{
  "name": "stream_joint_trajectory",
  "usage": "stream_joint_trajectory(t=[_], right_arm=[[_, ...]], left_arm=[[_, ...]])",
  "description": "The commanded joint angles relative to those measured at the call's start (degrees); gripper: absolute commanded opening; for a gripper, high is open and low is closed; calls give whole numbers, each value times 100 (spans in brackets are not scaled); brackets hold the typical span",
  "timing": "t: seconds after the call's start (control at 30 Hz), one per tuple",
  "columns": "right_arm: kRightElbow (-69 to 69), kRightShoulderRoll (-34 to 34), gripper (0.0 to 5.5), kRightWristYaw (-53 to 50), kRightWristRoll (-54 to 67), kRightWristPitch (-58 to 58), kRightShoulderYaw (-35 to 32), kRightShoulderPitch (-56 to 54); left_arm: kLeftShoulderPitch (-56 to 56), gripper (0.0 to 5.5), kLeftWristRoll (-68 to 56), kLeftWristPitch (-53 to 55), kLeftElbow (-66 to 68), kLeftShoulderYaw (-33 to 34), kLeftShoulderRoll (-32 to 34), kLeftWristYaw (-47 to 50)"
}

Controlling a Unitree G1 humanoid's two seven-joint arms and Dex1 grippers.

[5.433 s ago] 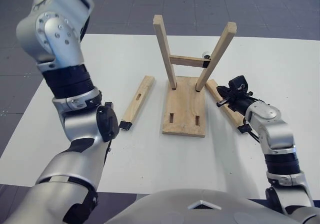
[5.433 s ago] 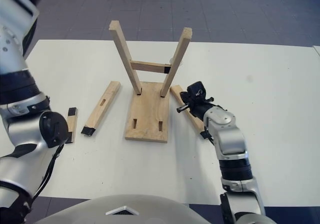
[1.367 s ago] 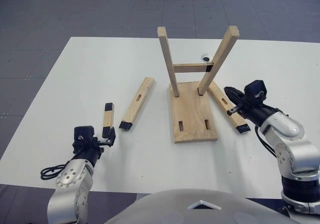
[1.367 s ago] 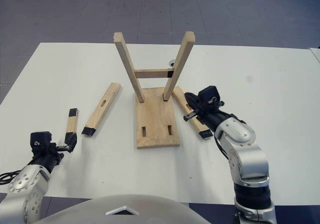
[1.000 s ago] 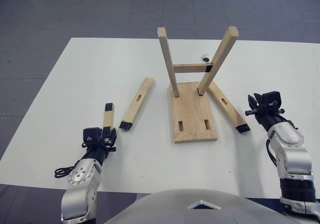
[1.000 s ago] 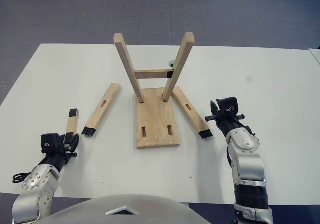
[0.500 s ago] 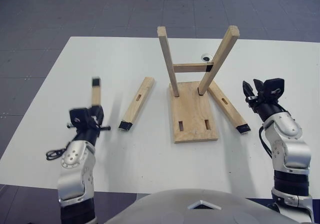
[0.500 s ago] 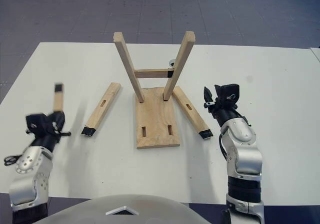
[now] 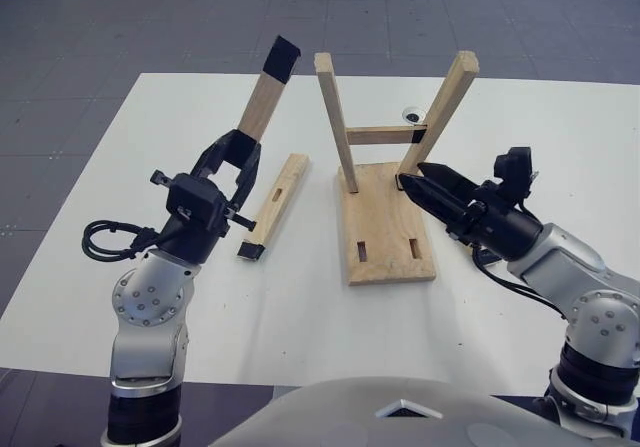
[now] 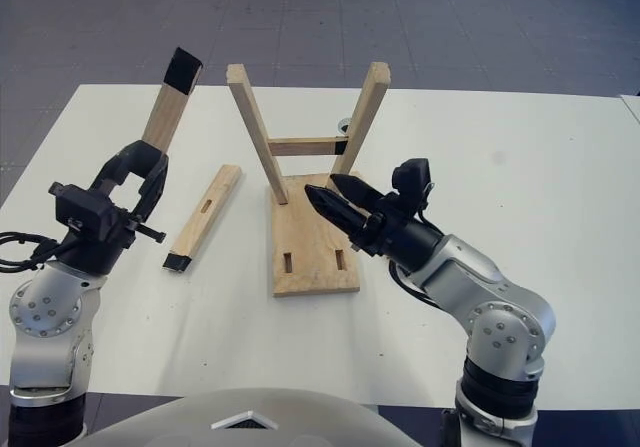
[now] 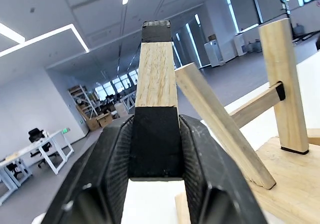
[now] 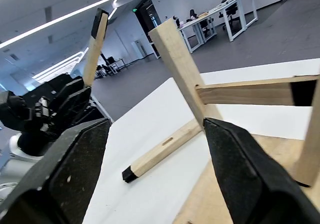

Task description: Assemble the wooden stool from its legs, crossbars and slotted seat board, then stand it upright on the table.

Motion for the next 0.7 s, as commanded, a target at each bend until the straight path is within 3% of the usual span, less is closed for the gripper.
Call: stream_joint_trajectory(t=[0.03, 0.33, 0.6, 0.7], right_arm=[[301, 229, 342, -439, 825, 46, 169, -315], [1215, 591, 342, -629, 1588, -216, 657, -1034], [1832, 1256, 342, -804, 1884, -669, 801, -1547], [2050, 1484, 290, -1081, 2131, -889, 691, -1651]], left_arm=[[106, 131, 30, -278, -40, -369, 14, -216], [91, 131, -337, -125, -77, -1195, -110, -505], [23, 131, -321, -77, -32, -1338, -152, -451], [10, 131, -296, -87, -21, -1348, -176, -417]])
